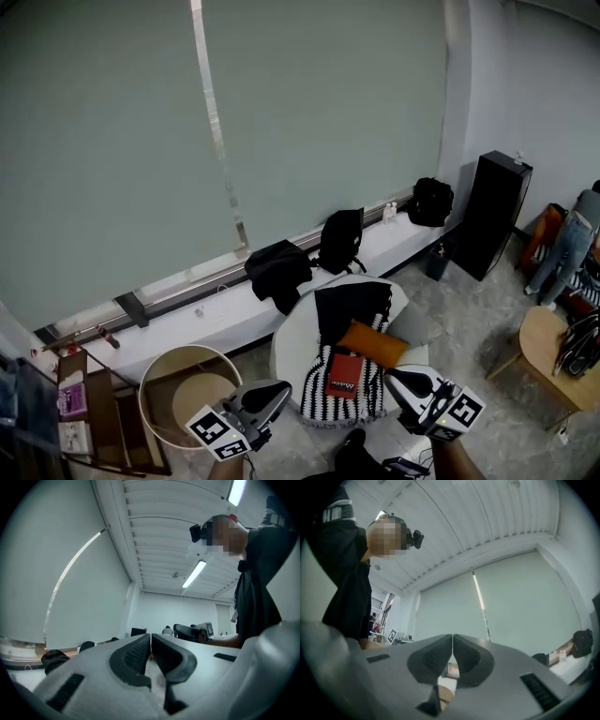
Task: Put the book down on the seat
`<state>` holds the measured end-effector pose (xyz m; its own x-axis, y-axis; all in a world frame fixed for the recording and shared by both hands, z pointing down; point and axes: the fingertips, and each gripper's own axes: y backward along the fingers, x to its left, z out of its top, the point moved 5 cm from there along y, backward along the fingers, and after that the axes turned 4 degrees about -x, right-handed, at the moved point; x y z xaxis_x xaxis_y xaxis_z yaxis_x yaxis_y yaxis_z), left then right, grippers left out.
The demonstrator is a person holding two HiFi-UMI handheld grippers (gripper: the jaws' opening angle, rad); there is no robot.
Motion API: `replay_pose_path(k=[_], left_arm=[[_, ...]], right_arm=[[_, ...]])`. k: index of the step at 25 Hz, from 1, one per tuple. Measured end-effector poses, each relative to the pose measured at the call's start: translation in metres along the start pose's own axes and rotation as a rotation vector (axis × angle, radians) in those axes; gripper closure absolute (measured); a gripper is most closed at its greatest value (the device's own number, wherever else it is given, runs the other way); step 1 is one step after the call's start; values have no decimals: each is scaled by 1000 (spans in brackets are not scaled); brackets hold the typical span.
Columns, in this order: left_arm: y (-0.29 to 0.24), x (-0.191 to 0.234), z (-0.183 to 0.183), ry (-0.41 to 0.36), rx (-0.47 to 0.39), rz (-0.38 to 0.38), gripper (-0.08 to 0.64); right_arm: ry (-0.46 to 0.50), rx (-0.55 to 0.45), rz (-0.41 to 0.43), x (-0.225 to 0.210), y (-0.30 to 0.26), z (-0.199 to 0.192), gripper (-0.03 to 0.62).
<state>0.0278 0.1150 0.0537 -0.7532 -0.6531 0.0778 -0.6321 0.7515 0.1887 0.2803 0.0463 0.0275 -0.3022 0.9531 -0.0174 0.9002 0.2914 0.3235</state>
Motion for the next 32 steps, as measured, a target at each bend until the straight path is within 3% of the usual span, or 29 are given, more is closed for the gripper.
replay_pose_path(k=[6, 13, 25, 32], left_arm=[[48, -44, -9, 23, -24, -12, 529], [80, -88, -31, 58, -7, -35, 529], [43, -148, -44, 74, 35, -68, 529], [31, -165, -51, 81, 49, -64, 529]], right_arm=[[-7, -26, 5, 60, 15, 12, 563], [-33, 46, -35, 94, 53, -10, 563], [-74, 48, 64, 108, 94, -1, 565], [-66, 85, 80, 102, 120, -3, 565]])
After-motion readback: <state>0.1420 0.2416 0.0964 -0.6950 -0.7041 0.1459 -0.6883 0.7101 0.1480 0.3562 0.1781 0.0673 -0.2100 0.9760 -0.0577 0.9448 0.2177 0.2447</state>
